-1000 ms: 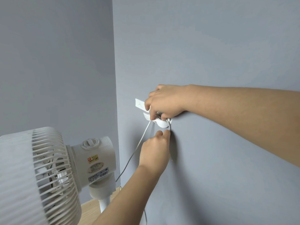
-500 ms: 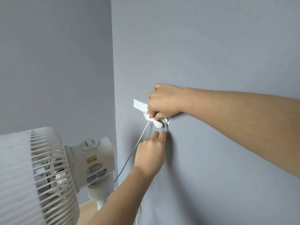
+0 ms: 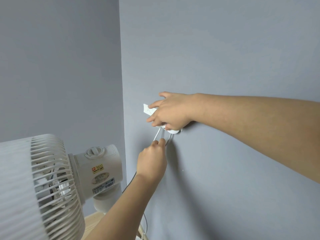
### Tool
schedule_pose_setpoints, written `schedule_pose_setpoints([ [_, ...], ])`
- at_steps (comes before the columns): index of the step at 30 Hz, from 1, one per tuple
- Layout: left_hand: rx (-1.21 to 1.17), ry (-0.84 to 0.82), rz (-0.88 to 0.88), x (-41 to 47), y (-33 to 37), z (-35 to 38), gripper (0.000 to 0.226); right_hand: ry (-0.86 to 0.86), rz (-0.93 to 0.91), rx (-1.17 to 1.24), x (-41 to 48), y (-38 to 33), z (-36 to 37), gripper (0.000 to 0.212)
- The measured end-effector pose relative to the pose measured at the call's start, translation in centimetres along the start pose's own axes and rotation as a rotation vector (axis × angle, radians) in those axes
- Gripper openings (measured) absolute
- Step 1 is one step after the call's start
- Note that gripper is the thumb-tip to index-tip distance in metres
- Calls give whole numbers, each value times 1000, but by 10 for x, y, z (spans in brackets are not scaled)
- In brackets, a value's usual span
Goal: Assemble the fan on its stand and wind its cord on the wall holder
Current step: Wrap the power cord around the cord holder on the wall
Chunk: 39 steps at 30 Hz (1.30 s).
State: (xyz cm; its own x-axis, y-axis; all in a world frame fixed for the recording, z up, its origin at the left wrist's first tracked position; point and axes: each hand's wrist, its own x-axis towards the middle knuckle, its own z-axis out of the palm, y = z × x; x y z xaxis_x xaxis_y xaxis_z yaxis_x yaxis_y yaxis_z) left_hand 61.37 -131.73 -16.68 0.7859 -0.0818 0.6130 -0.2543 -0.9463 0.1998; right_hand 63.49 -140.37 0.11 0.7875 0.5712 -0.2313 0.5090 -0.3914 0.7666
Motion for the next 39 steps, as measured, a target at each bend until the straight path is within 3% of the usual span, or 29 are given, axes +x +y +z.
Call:
schedule_pose_setpoints([
  [4, -97, -11, -45, 3, -3, 1, 15, -51, 57, 0, 1, -2, 3, 38],
  [11, -325, -31, -194, 4, -26, -1, 25, -80, 120, -25, -2, -7, -1, 40],
  [18, -90, -103, -44, -1, -11, 11, 20, -91, 120, -14, -4, -4, -3, 42],
  [21, -136, -104, -96, 3, -13, 10, 18, -100, 112, 0, -4, -4, -4, 43],
  [25, -591, -156, -432, 9, -29, 7, 36, -126, 95, 11, 1, 1, -3, 39],
  [28, -1134, -211, -651, 12, -37, 1, 35, -109, 94, 78, 6, 4, -1, 37],
  [31, -1367, -253, -744, 19, -38, -8, 30, -79, 134, 80, 7, 5, -1, 42],
  [36, -1105, -156, -765, 37, -47, -9, 28, -69, 134, 103, 8, 6, 0, 36],
  [39, -1085, -121, -803, 50, -45, -10, 30, -56, 139, 131, 9, 6, 2, 31],
])
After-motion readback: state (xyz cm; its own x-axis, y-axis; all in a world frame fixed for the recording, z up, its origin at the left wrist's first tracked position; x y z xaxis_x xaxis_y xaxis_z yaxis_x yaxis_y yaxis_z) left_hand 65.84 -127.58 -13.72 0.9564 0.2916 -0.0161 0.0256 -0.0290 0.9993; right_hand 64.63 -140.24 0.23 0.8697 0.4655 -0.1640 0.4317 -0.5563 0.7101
